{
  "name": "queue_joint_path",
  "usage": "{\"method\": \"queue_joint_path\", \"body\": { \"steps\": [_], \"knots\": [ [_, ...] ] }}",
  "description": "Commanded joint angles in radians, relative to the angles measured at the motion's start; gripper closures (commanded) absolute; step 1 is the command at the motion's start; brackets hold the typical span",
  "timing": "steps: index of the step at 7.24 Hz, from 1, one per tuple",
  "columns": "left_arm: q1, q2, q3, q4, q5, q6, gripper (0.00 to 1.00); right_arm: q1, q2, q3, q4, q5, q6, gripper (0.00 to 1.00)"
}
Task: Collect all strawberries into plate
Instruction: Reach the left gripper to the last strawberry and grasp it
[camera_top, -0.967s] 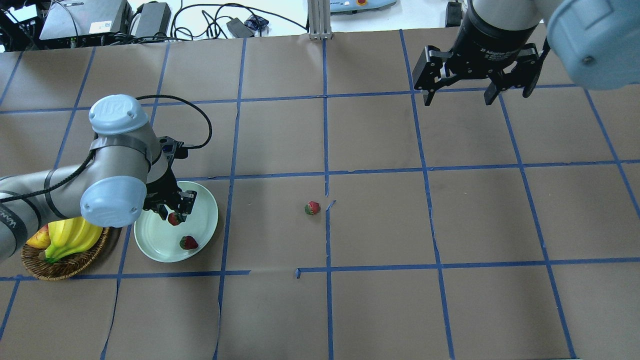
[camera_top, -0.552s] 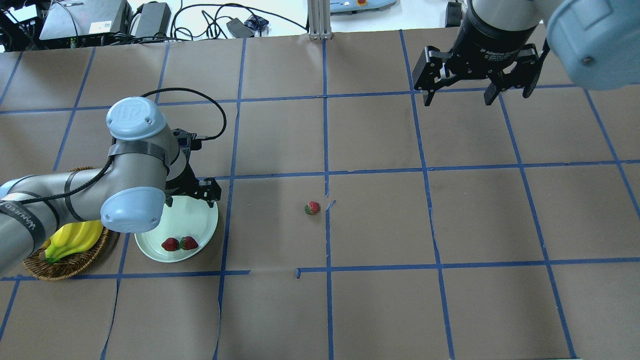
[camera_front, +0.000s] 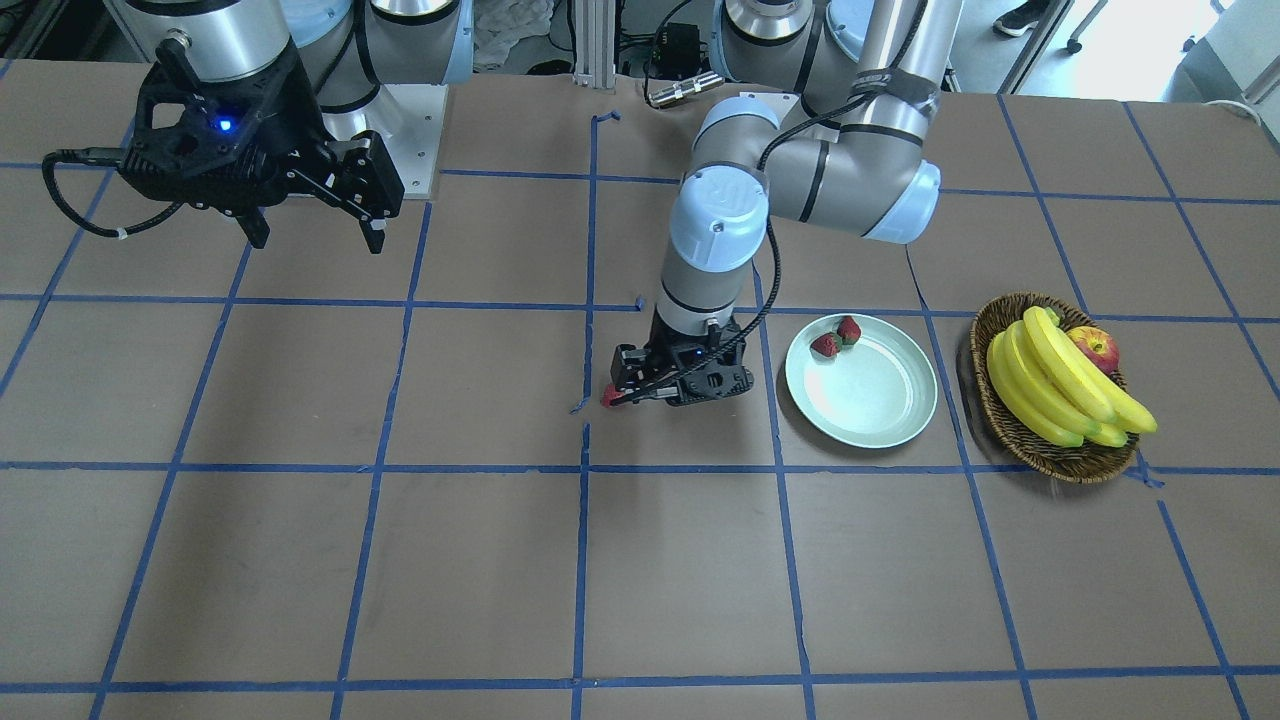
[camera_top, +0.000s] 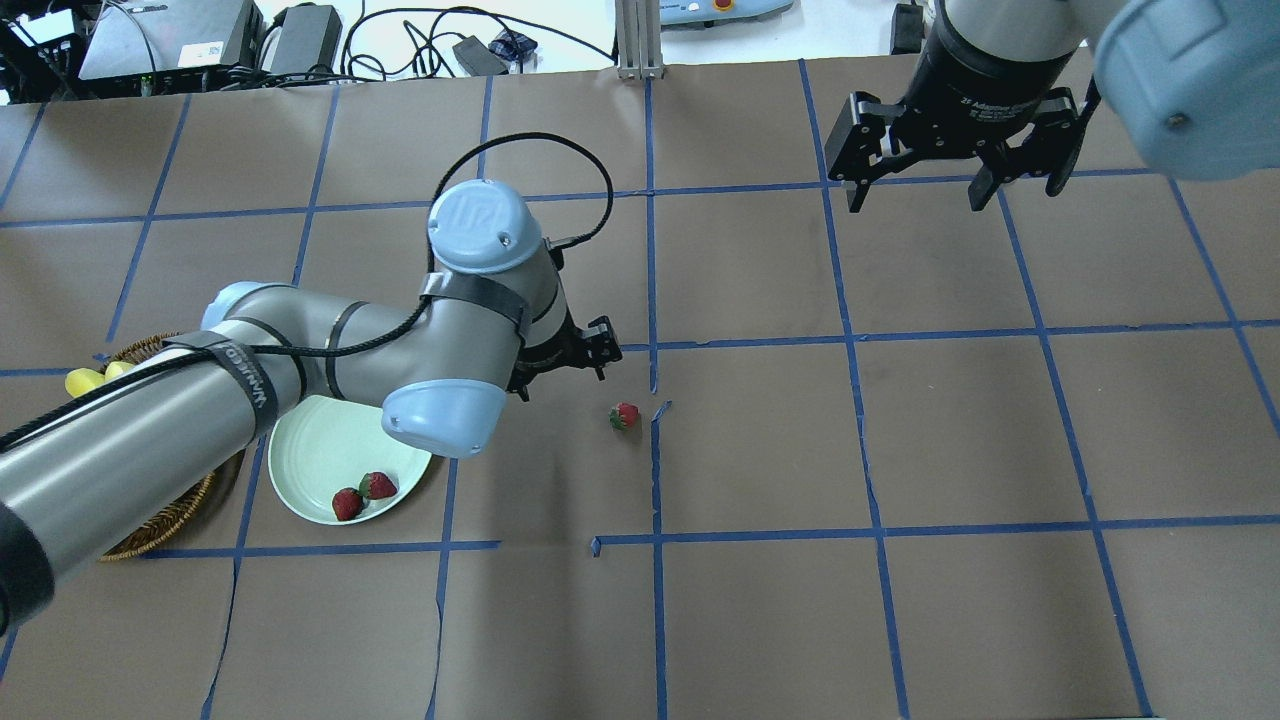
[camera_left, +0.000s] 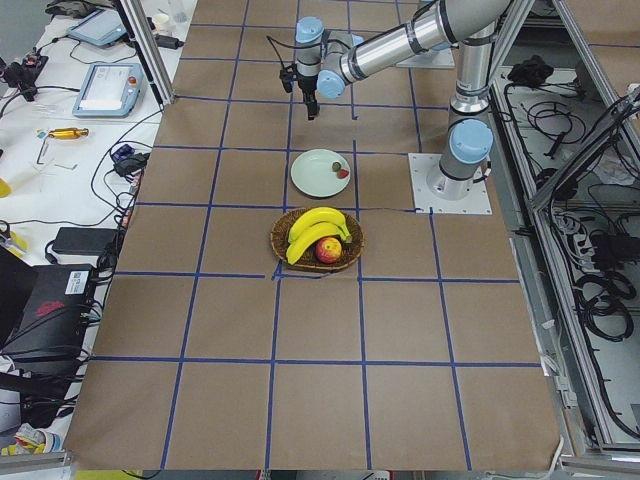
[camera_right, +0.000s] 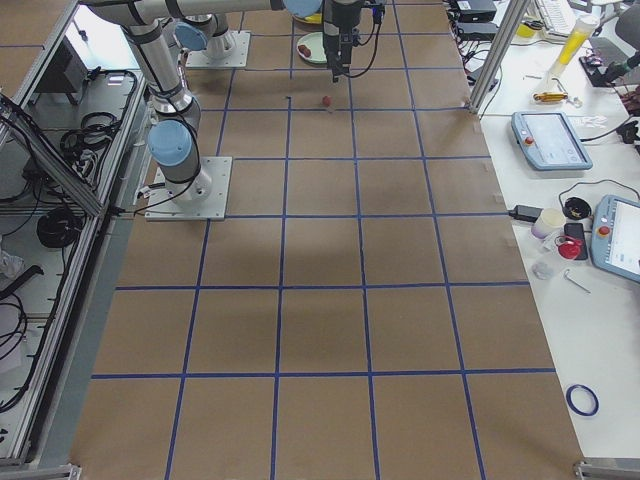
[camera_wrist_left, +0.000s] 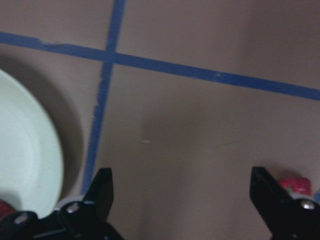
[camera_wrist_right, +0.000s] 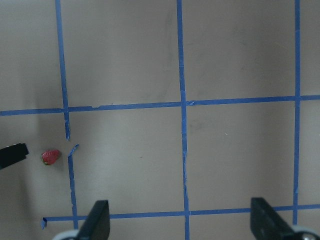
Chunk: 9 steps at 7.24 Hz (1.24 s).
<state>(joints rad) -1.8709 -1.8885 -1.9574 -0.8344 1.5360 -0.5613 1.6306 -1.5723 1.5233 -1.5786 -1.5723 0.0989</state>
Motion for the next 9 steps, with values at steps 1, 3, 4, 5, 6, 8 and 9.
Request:
{"method": "queue_joint_path", "body": {
  "steps": [1, 3, 4, 5, 6, 8, 9],
  "knots": [
    [-0.092, -0.087, 0.003, 0.067, -0.005, -0.101, 0.13, 0.000, 0.000, 0.001, 0.000, 0.002, -0.001, 0.00],
    [-0.093, -0.106, 0.005, 0.067, 0.003, -0.106, 0.64, 0.000, 0.000, 0.000, 0.000, 0.002, -0.001, 0.00],
    [-0.093, -0.106, 0.009, 0.067, 0.000, -0.104, 0.89, 0.000, 0.000, 0.000, 0.000, 0.000, -0.001, 0.00],
    [-0.093, -0.094, 0.029, 0.060, 0.004, -0.095, 1.00, 0.000, 0.000, 0.000, 0.000, 0.000, -0.001, 0.00],
    [-0.087, -0.068, 0.043, 0.035, 0.007, -0.047, 1.00, 0.000, 0.000, 0.000, 0.000, 0.000, -0.001, 0.00],
    [0.043, 0.018, 0.064, -0.158, 0.128, 0.160, 1.00, 0.000, 0.000, 0.000, 0.000, 0.000, -0.001, 0.00],
    [0.149, 0.061, 0.055, -0.216, 0.128, 0.307, 1.00, 0.000, 0.000, 0.000, 0.000, 0.000, -0.001, 0.00]
  ]
}}
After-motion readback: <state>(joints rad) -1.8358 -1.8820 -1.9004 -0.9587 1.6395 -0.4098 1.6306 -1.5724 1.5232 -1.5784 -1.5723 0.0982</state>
